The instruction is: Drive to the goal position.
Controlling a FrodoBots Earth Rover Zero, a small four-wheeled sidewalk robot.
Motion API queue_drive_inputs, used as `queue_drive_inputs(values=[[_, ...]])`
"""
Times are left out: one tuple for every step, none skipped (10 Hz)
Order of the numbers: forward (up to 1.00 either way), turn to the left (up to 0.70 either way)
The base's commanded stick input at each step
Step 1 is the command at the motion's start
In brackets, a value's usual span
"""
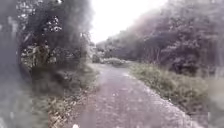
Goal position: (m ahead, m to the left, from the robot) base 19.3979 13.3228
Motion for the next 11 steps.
queue_drive_inputs(values=[[1.0,0.0],[1.0,0.0],[1.0,0.0],[1.0,0.0],[1.0,0.0],[1.0,0.0],[1.0,0.0],[1.0,0.0],[1.0,0.0],[1.0,0.0],[1.0,0.0]])
